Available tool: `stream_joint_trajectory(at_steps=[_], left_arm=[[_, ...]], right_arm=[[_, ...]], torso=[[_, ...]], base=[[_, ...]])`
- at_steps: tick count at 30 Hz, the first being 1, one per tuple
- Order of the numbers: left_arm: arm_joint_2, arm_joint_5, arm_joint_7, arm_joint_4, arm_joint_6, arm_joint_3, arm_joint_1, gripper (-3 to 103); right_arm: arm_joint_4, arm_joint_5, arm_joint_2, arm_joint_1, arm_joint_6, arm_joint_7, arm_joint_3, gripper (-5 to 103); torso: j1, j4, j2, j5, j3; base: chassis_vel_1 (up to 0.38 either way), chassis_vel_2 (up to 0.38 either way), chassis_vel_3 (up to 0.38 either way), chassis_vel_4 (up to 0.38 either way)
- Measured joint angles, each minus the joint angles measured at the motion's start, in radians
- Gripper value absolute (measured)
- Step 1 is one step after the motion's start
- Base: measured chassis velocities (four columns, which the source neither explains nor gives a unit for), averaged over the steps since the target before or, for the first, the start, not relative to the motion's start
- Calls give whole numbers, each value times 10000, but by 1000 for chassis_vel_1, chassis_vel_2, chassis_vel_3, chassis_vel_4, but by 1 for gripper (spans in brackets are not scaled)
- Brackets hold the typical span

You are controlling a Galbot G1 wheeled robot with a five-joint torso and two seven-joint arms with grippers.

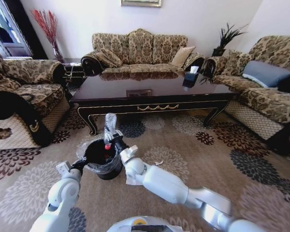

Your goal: Move to the front of the table and pick up the trash from the floor, then place it into the trash bin.

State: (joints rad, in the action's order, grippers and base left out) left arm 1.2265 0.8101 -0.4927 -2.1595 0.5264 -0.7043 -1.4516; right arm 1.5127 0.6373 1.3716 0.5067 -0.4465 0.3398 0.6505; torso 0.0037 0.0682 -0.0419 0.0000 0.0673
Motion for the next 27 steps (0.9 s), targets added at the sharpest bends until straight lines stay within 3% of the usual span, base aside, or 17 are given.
stream_joint_trajectory(at_steps=[5, 8, 10, 14, 16, 18, 21, 23, 27], left_arm=[[-7, 8, 0, -188, 1, -135, -118, 3], [-2, 5, -2, -310, 1, -214, -185, 3], [2, 5, -3, -334, 1, -229, -198, 3], [41, -6, -9, -523, -5, -349, -307, 3], [48, -9, -10, -542, -7, -360, -320, 3], [74, -35, -15, -587, -12, -384, -362, 3], [88, -49, -16, -609, -15, -393, -379, 3], [109, -77, -18, -627, -23, -404, -400, 3], [131, -87, -19, -660, -31, -428, -420, 3]], right_arm=[[31, -169, -43, 22, -1, 148, 184, 24], [84, -297, -143, 119, 30, 224, 257, 40], [92, -317, -159, 138, 37, 226, 258, 40], [252, -369, -349, 318, 53, 92, 241, 61], [280, -371, -372, 344, 55, 74, 232, 61], [358, -422, -447, 458, 60, 39, 184, 72], [419, -449, -487, 523, 64, 27, 155, 78], [547, -476, -557, 628, 80, -1, 128, 93], [597, -482, -580, 708, 127, 13, 13, 99]], torso=[[0, 1, 0, -1, 0], [0, 1, 0, 0, 0], [0, 1, 0, -1, 0], [0, 2, 0, 0, 0], [0, 2, 0, 0, -1], [0, 1, 0, 0, 0], [0, 1, 0, 0, -1], [0, 1, 0, 0, 0], [0, 1, 0, 0, -1]], base=[[0, 0, 0, 0], [0, 0, 0, 0], [0, 0, 0, 0], [0, 0, 0, 0], [0, 0, 0, 0], [0, 0, 0, 0], [0, 0, 0, 0], [0, 0, 0, 0], [0, 0, 0, 0]])
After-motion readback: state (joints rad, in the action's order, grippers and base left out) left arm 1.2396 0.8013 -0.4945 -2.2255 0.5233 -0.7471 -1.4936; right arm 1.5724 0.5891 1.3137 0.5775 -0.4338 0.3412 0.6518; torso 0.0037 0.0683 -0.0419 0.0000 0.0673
